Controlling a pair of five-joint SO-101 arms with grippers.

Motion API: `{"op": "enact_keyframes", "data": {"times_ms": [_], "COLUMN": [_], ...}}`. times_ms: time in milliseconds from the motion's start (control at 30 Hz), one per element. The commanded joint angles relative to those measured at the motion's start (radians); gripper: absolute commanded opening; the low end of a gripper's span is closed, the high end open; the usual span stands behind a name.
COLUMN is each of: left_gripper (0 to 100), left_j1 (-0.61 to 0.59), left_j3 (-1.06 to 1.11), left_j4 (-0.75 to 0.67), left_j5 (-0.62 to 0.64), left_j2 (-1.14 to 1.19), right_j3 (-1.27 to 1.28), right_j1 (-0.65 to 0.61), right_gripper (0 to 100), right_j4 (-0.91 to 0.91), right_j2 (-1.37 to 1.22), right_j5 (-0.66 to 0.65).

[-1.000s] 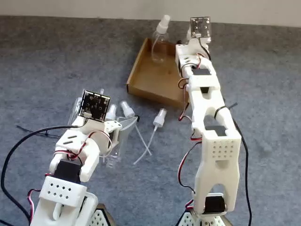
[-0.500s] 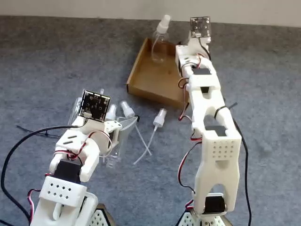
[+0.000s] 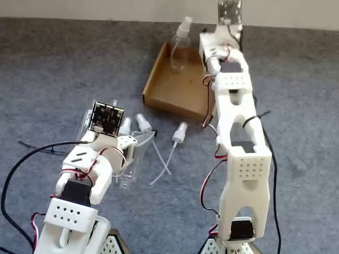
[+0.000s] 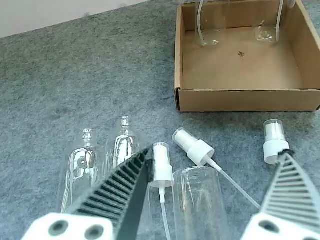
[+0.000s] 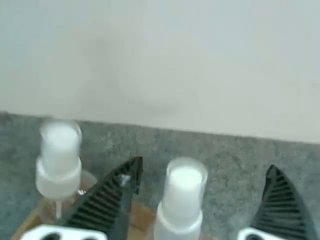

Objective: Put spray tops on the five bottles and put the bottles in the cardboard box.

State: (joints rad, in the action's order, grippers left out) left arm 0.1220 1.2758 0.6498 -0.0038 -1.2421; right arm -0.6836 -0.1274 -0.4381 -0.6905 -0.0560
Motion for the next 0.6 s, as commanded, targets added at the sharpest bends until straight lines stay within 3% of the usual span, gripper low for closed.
{"op": "enact_keyframes", "data": {"times_ms": [0,233,433,567], "left_gripper": [34,34,34,34], "left_j1": [-0.001,-0.007,-0.022,-0.208], "left_j3": [-0.005,-0.005,-0.008,-0.068], "left_j4": [-0.023,-0.026,-0.025,-0.017], "left_j5": [-0.002,-0.002,-0.002,-0.002], "left_j2": [-0.001,-0.001,-0.007,-0.001], "right_j3": [-0.251,-0.653,-0.839,-0.903], "right_j1": [0.01,0.01,-0.045,-0.128], "right_gripper": [30.9,30.8,30.7,30.7], "right_j4": [-0.153,-0.564,-0.98,-1.274], "right_j2": [0.036,0.031,0.035,0.038], "right_j5": [0.003,0.005,0.002,0.0]}}
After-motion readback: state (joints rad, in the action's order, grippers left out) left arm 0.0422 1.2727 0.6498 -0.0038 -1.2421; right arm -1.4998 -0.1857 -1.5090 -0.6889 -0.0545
